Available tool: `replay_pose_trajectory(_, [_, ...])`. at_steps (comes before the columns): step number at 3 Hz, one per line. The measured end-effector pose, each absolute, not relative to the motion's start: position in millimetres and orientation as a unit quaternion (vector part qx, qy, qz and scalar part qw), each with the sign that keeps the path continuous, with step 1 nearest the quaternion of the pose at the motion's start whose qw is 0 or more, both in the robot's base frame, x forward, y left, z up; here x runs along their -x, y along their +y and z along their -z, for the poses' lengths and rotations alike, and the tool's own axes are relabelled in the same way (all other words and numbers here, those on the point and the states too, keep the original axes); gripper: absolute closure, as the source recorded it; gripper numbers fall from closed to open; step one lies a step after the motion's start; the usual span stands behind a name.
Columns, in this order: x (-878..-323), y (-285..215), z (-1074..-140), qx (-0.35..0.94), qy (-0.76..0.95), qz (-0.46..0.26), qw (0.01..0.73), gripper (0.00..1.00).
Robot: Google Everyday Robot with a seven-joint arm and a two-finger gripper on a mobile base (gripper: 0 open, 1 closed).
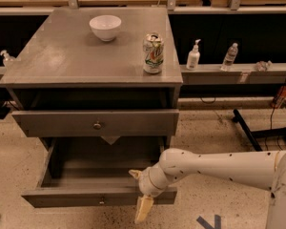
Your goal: Open middle drawer
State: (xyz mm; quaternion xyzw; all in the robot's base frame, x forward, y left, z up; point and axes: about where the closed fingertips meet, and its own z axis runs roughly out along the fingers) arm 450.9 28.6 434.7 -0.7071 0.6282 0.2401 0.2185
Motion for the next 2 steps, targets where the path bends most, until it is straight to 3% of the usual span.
replay_pose_trajectory(1, [-492.4, 32.8, -444.0, 0.719, 0.613, -0.198, 0.259, 0.00])
replay_pose_trajectory(2, [-500.2, 33.5, -446.1, 0.721, 0.611, -0.191, 0.267, 0.00])
